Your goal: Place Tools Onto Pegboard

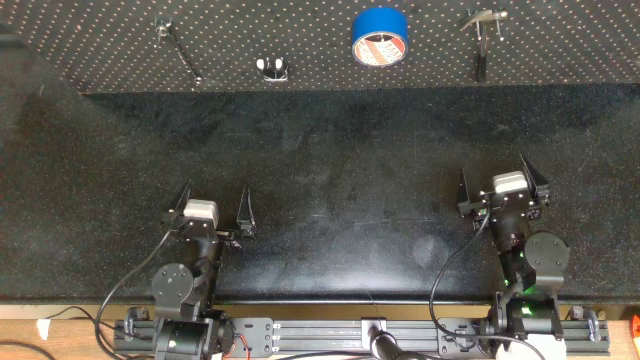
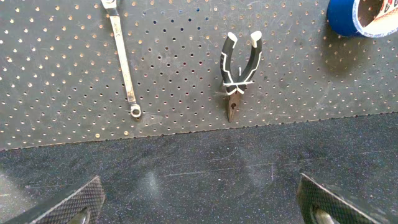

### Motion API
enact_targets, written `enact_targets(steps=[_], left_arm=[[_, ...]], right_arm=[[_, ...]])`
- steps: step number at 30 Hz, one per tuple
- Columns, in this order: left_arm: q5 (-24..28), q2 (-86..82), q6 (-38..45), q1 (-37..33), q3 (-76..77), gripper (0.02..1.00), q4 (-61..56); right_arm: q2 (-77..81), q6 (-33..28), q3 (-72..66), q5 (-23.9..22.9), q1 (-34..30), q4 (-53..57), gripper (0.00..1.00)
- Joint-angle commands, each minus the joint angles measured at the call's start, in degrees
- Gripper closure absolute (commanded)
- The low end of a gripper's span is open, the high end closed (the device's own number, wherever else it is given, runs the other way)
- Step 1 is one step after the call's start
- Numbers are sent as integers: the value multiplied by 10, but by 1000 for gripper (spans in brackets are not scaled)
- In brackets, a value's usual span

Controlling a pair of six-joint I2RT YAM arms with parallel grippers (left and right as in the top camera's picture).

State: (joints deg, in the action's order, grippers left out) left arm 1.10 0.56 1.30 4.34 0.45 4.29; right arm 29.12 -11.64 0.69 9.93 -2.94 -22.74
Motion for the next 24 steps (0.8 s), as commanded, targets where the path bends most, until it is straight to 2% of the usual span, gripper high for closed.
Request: enact_targets(steps=[1,3,5,6,8,12,16,21,24], left_arm=[[-6,-4,5,2,-1,23,4],[-6,-4,5,2,-1,23,4],[-6,-4,5,2,-1,23,4],[-6,-4,5,2,-1,23,4],[-6,-4,5,2,-1,23,4],[-6,-4,5,2,-1,23,4],[-6,-4,5,2,-1,23,4],[-6,-4,5,2,-1,23,4],[-6,-4,5,2,-1,23,4]], right_arm=[[-81,76,-5,-5,11,-2,25],[-132,80,-5,-9,28,12,25],[-172,134,-5,-55,43,47,25],[-185,142,-5,-64,47,63,25],[-225,144,-5,-66,54,101,25],[-287,210,-5,-139,55,182,25],[-291,209,-5,-140,54,264,25],[-291,156,-5,-131,55,268,25],[-289,154,-5,-131,54,268,25]])
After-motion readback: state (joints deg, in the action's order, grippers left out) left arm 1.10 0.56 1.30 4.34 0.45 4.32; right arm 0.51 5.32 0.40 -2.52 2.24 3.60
